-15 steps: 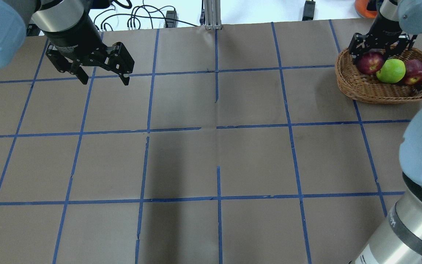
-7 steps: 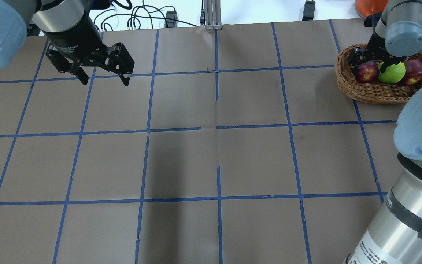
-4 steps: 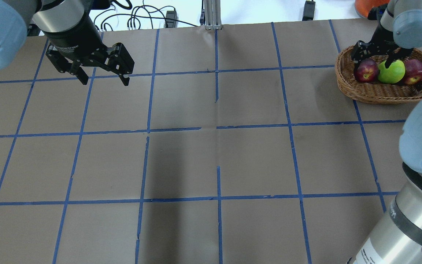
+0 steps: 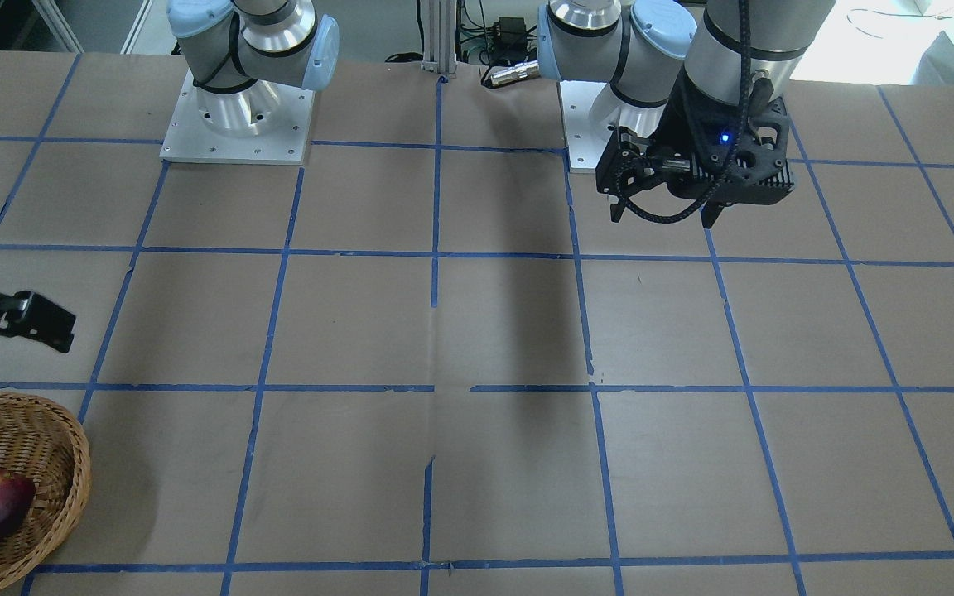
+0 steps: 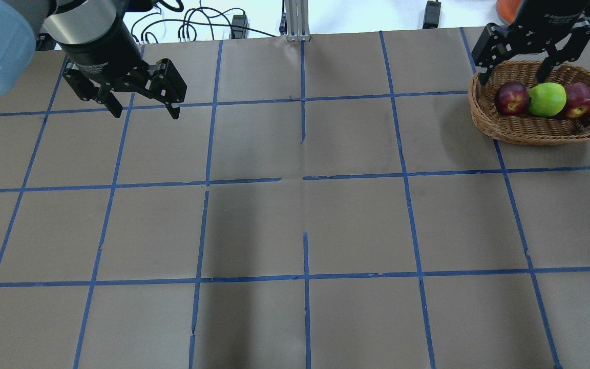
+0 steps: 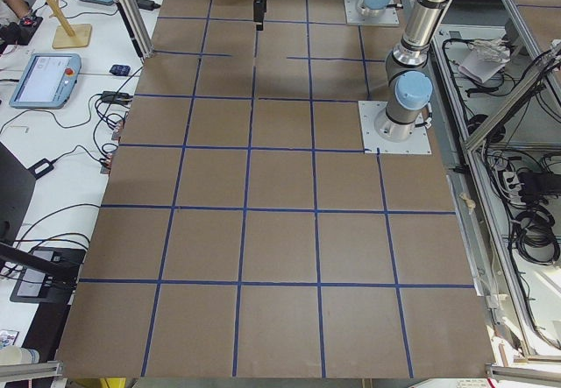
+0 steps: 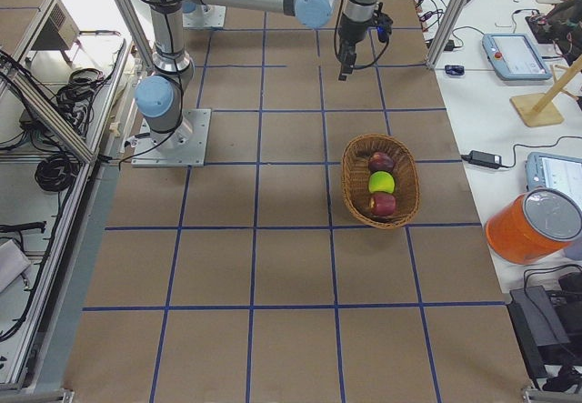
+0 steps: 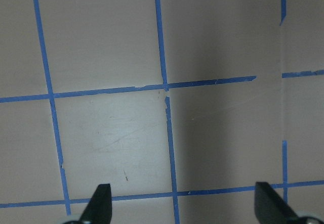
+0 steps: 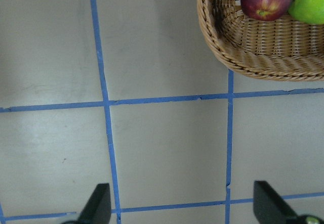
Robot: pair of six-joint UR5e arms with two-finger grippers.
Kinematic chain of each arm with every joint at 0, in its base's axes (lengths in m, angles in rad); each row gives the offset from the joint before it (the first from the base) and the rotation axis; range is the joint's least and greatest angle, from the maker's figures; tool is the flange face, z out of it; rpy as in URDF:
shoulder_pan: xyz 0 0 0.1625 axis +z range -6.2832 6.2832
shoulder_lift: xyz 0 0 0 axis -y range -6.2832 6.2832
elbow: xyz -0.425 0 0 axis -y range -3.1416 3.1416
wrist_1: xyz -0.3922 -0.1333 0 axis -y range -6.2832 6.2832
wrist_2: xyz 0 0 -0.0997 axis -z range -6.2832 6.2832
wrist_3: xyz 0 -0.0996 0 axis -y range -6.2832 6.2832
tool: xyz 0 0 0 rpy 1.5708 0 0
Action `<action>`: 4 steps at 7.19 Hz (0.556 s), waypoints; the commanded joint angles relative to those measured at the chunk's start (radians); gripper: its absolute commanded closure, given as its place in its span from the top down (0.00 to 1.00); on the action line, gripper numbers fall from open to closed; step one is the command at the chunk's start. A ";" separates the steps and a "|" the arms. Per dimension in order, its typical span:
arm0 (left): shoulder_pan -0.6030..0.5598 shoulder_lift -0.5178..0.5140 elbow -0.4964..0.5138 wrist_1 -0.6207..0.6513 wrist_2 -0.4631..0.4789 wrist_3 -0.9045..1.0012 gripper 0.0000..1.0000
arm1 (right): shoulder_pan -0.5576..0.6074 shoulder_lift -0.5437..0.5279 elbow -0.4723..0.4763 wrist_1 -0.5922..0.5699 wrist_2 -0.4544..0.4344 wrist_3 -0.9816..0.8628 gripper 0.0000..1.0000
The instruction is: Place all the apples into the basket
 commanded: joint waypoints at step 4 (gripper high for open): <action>-0.001 -0.001 0.000 0.002 -0.005 0.000 1.00 | 0.117 -0.082 0.106 0.019 0.002 0.027 1.00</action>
